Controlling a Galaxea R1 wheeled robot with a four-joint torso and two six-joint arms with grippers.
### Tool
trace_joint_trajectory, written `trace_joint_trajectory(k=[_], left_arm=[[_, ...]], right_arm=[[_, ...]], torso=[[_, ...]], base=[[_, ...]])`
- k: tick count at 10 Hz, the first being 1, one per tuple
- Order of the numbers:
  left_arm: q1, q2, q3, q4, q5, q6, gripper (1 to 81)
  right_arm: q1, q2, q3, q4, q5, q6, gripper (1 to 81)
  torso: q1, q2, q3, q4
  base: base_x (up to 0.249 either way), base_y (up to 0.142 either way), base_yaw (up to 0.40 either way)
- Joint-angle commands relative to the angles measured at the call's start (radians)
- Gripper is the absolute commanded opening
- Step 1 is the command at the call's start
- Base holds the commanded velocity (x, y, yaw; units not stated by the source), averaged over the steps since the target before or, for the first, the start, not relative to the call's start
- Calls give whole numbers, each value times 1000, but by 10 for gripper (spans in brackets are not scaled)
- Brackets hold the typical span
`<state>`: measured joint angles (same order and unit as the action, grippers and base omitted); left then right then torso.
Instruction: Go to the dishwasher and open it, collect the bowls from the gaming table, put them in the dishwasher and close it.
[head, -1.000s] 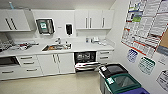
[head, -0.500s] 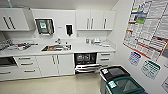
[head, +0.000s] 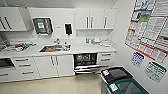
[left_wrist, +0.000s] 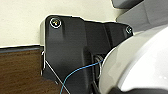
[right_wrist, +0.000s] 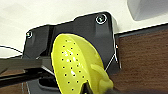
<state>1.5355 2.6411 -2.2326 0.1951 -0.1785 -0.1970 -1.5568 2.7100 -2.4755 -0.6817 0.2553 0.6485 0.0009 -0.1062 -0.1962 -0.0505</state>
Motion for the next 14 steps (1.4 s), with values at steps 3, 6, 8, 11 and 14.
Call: trace_joint_trajectory(k=[3, 6, 8, 11, 14], left_arm=[[-25, -33, 7, 12, 42, 4, 10], [-25, -33, 8, 10, 42, 4, 10], [-25, -28, 7, 12, 42, 4, 10], [-25, -28, 7, 12, 42, 2, 10], [-27, -30, 11, 12, 42, 2, 10]], right_arm=[[26, -17, 6, -13, -30, -3, 10], [26, -17, 6, -13, -30, -3, 10], [26, -17, 1, -13, -30, -3, 10], [30, -17, 0, -13, -30, -1, 10], [30, -14, 3, -12, -30, -1, 10]], torso=[[-1, 0, 0, 0], [-1, 0, 0, 0], [-1, 0, 0, 0], [-1, 0, 0, 0], [-1, 0, 0, 0]], base=[[95, 0, 0], [77, 0, 0], [73, 0, 0], [73, 0, 0], [73, 47, 0]])
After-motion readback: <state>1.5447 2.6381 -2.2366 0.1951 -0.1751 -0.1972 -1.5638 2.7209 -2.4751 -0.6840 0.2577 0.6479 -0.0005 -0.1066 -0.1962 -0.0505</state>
